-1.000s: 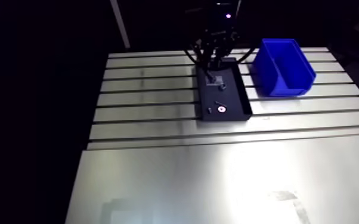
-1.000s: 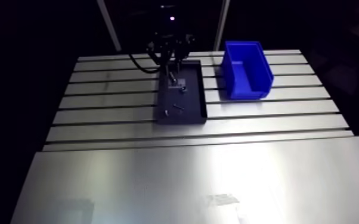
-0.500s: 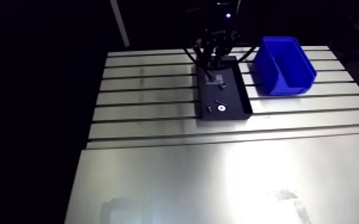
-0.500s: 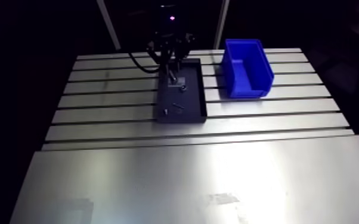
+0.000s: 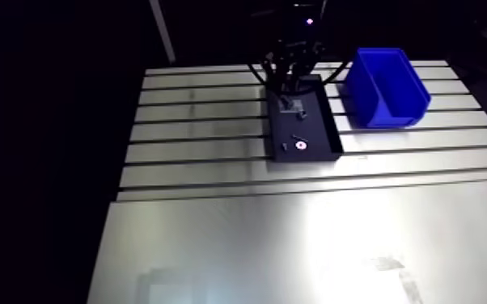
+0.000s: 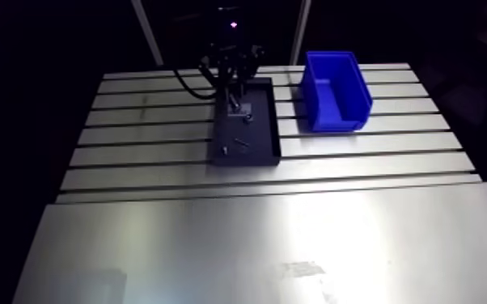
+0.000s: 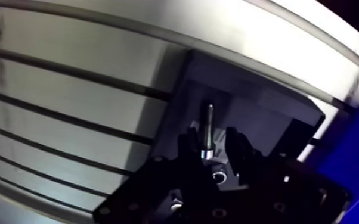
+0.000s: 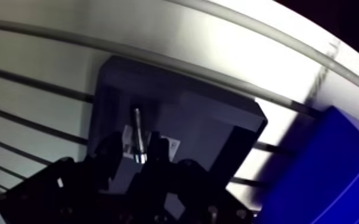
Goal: Pick up the M10 bolt from the tray and put it into the blue bin.
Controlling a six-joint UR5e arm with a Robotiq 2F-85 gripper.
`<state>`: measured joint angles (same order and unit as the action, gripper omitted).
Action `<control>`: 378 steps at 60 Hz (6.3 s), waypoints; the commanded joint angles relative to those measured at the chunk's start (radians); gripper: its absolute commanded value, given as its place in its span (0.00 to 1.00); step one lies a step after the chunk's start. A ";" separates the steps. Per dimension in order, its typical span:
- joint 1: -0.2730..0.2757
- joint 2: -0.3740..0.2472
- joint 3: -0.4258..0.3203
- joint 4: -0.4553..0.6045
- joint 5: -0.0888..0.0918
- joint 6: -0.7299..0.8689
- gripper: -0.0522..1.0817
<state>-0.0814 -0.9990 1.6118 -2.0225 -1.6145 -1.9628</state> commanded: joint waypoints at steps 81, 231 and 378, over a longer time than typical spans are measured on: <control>-0.003 0.020 0.000 -0.002 -0.001 0.000 0.76; -0.298 -0.260 -0.091 0.194 -0.042 -1.414 0.98; -0.301 0.017 -0.026 0.055 -0.094 -1.328 0.06</control>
<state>-0.3808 -0.9844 1.5968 -1.9700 -1.7076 -3.3241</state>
